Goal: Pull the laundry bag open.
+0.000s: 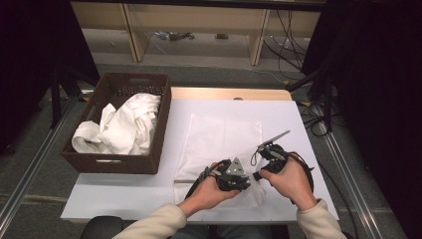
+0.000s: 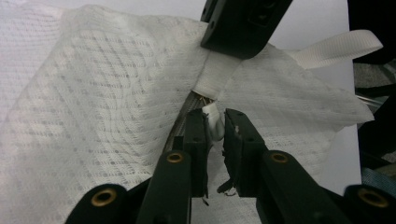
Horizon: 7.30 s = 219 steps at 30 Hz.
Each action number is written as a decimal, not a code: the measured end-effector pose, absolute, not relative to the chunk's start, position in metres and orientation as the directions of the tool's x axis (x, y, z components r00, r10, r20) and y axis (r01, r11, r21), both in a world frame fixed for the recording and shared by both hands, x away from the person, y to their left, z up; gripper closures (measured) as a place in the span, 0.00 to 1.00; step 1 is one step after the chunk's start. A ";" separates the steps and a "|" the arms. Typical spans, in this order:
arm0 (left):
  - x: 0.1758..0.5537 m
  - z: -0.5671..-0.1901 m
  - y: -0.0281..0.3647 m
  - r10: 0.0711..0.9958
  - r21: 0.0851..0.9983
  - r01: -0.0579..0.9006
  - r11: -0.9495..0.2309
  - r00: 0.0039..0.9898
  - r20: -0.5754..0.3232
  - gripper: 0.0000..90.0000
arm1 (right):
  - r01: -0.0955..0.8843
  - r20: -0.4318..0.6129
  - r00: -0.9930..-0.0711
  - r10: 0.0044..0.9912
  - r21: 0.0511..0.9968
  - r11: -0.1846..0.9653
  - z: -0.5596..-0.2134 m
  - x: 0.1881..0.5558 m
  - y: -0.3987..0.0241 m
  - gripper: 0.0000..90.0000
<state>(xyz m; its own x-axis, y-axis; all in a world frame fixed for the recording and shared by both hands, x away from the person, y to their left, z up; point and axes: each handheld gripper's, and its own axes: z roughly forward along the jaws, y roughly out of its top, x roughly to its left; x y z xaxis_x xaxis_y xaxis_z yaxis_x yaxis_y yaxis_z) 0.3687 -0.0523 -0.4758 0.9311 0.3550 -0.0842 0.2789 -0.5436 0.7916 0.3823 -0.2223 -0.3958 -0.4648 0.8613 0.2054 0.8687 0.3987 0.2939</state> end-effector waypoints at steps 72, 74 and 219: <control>0.364 -0.453 -0.038 0.391 0.721 0.342 -0.602 0.914 -0.107 0.95 | 0.889 0.176 -0.436 0.882 0.237 0.392 -0.412 0.390 -0.232 0.97; 0.363 -0.453 -0.038 0.396 0.723 0.350 -0.596 0.911 -0.114 0.95 | 0.891 0.168 -0.433 0.886 0.228 0.392 -0.412 0.390 -0.232 0.97; 0.351 -0.446 0.065 0.508 0.627 0.451 -0.635 0.855 -0.101 0.95 | 0.909 0.170 -0.402 0.900 0.193 0.370 -0.423 0.394 -0.237 0.97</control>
<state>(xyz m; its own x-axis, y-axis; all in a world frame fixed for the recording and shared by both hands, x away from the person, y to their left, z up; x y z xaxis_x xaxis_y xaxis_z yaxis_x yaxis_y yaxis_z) 0.3511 0.0646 -0.4464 0.8554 0.5081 -0.1009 0.4513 -0.6353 0.6267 0.3936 -0.2373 -0.4227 -0.4021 0.8996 0.1705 0.9088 0.3697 0.1933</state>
